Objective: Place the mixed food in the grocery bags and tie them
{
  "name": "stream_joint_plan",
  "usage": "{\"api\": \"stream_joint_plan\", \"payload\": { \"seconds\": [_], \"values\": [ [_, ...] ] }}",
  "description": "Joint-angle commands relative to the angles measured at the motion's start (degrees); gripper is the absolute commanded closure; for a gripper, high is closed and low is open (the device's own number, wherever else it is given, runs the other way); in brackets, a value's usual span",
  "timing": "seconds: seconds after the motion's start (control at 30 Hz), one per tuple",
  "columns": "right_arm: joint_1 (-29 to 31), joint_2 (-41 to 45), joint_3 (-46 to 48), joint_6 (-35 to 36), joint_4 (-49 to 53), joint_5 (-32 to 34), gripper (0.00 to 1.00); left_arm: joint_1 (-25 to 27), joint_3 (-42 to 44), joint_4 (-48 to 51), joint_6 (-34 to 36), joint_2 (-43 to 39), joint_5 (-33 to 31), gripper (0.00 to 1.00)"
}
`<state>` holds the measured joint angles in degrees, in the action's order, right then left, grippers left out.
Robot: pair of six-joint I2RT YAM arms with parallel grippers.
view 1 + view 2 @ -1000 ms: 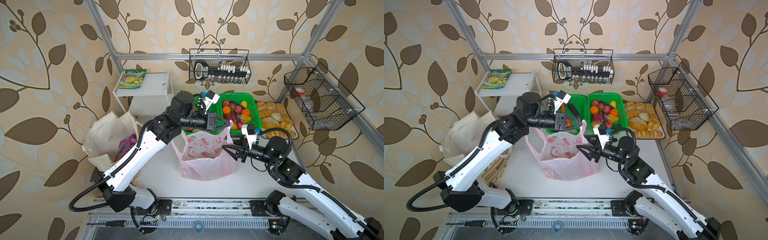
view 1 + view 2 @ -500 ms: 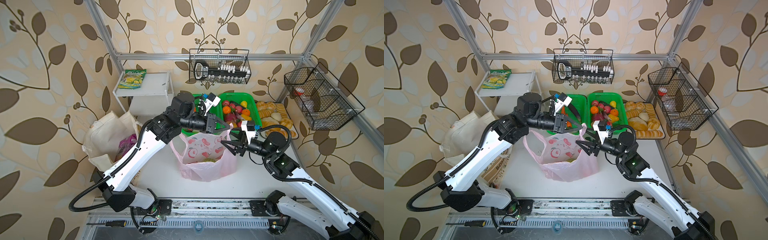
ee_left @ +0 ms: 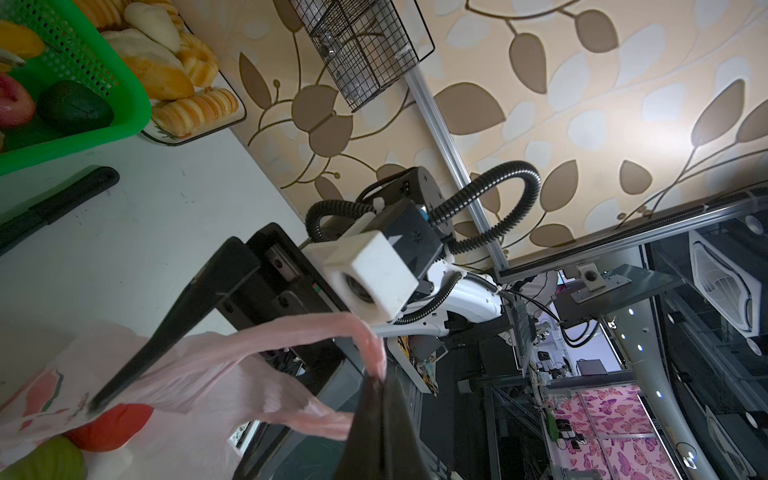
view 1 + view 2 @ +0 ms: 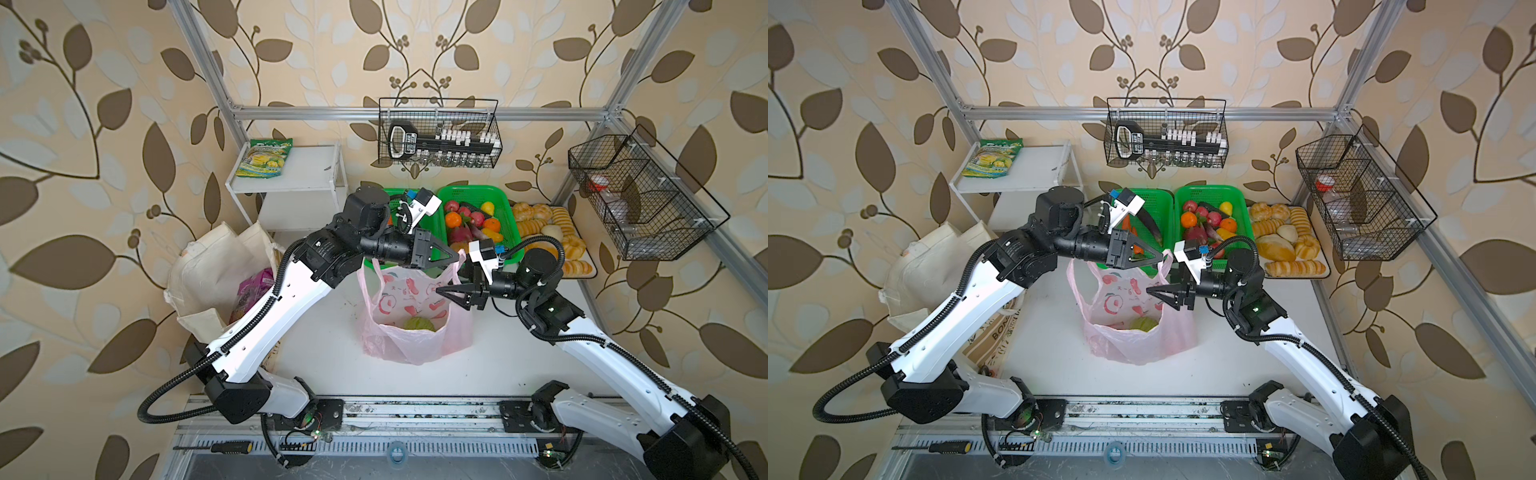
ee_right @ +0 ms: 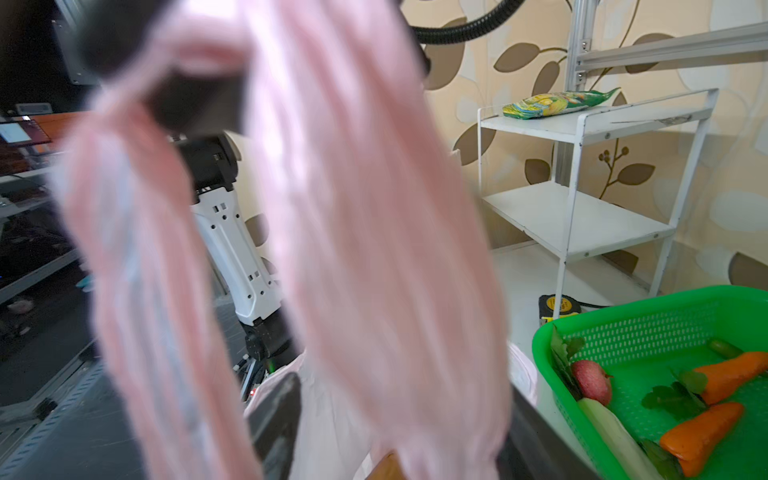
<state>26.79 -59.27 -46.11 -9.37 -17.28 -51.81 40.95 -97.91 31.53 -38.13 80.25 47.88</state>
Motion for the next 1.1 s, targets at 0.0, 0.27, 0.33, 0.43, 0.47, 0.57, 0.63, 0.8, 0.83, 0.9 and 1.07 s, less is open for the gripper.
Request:
{"api": "stream_joint_plan", "payload": {
  "seconds": [0.0, 0.27, 0.33, 0.43, 0.47, 0.57, 0.63, 0.8, 0.83, 0.9, 1.07],
  "values": [
    [-1.1, 1.4, -1.6, 0.2, -0.5, -6.2, 0.48, 0.2, -1.4, 0.0, 2.2, -1.9, 0.3, 1.00],
    [-1.6, 4.2, -1.4, 4.6, 9.3, -9.1, 0.71, -0.7, -0.3, 0.2, 2.2, -2.6, -2.1, 1.00],
    [-1.6, 4.9, -0.8, 4.3, 9.5, -9.3, 0.75, -0.9, 0.0, 0.1, 2.2, -2.8, -2.6, 1.00],
    [-1.6, 5.5, -0.1, 3.1, 9.0, -9.1, 0.78, -1.0, 0.2, 0.4, 2.2, -2.9, -2.9, 1.00],
    [-1.6, 5.7, 0.2, 2.9, 9.1, -8.7, 0.78, -0.9, 0.3, 0.6, 2.2, -3.0, -3.2, 1.00],
    [-1.6, 6.5, 1.0, 3.1, 10.1, -7.4, 0.81, -1.0, 1.0, 0.6, 2.3, -3.7, -4.5, 1.00],
    [-1.7, 7.0, 1.6, 2.5, 9.9, -6.4, 0.90, -1.0, 1.5, 0.5, 2.4, -4.3, -5.6, 1.00],
    [-1.7, 7.9, 2.2, -2.9, 9.1, -0.6, 0.98, -1.1, 2.0, 1.7, 3.1, -5.0, -7.9, 1.00],
    [-1.7, 8.0, 2.2, -4.9, 9.1, 0.8, 0.97, -1.1, 2.2, 1.7, 3.4, -5.2, -8.7, 1.00],
    [-1.6, 8.0, 2.2, -9.0, 10.1, 5.5, 0.96, -1.1, 2.9, 1.1, 4.4, -6.3, -10.3, 0.74],
    [-1.7, 8.6, 2.4, -15.1, 15.1, 18.0, 0.96, -1.1, 4.1, 3.5, 9.8, -10.5, -18.2, 0.30]
  ]
}}
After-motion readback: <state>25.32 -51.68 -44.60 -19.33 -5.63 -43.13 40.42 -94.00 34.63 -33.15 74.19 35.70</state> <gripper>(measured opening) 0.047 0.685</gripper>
